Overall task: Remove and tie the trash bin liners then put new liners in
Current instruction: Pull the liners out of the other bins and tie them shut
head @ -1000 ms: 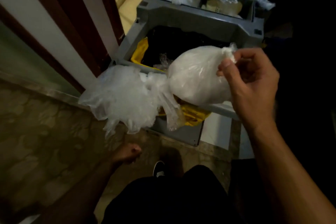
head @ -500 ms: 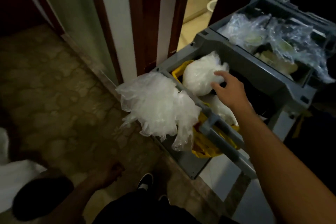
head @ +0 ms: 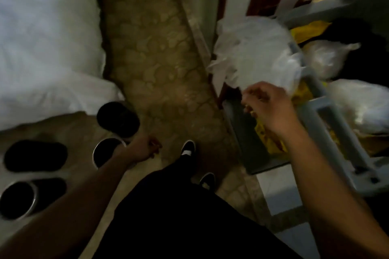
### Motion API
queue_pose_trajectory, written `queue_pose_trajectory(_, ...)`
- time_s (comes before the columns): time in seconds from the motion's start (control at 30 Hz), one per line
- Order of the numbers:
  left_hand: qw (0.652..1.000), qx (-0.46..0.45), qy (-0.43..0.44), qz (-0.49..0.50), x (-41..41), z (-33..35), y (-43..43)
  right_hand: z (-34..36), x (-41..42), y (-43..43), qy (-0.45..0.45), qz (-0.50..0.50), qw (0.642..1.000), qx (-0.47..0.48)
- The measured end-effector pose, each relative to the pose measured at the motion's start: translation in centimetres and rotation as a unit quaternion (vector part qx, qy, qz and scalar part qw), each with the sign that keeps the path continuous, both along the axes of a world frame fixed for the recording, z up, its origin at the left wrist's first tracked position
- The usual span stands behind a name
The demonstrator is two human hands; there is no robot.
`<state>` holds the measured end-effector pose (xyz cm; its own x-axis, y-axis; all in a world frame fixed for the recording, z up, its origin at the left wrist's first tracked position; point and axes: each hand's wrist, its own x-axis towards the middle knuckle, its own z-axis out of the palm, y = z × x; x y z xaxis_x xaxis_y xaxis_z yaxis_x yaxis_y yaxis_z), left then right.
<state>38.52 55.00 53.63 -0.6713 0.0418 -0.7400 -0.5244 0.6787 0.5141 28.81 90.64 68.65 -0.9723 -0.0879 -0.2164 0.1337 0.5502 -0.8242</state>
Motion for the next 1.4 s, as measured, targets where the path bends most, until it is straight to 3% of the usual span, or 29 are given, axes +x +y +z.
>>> queue_pose_trajectory(0.1,0.997,-0.016,-0.031,0.069,6.0,-0.3,-2.9,-4.4,2.0,-5.3,-0.099,0.104,0.989,0.022)
queue_pose_trajectory(0.27,0.964,-0.027,-0.046,0.261,18.0,-0.9,-6.4,-11.3,6.3,-14.4,-0.221,0.283,0.929,0.086)
queue_pose_trajectory(0.6,0.832,-0.01,-0.089,0.547,41.9,-2.2,-12.1,-11.9,17.4,-38.6,-0.196,0.555,0.8,0.117)
queue_pose_trajectory(0.8,0.779,0.004,-0.095,0.62,51.1,-3.1,-17.5,-12.6,24.6,-51.9,-0.162,0.625,0.75,0.144)
queue_pose_trajectory(0.93,0.775,0.018,-0.086,0.626,53.6,-3.4,-23.9,-14.9,26.4,-56.3,-0.126,0.636,0.729,0.219)
queue_pose_trajectory(1.07,0.786,0.03,-0.06,0.615,53.1,-2.0,-31.8,-17.3,26.0,-58.3,-0.125,0.601,0.742,0.27)
queue_pose_trajectory(1.23,0.782,0.018,-0.004,0.623,52.0,-0.5,-42.5,-21.1,23.9,-62.4,-0.134,0.589,0.719,0.345)
queue_pose_trajectory(1.4,0.751,-0.008,0.02,0.66,53.1,0.2,-52.5,-23.9,24.2,-72.6,-0.144,0.613,0.682,0.372)
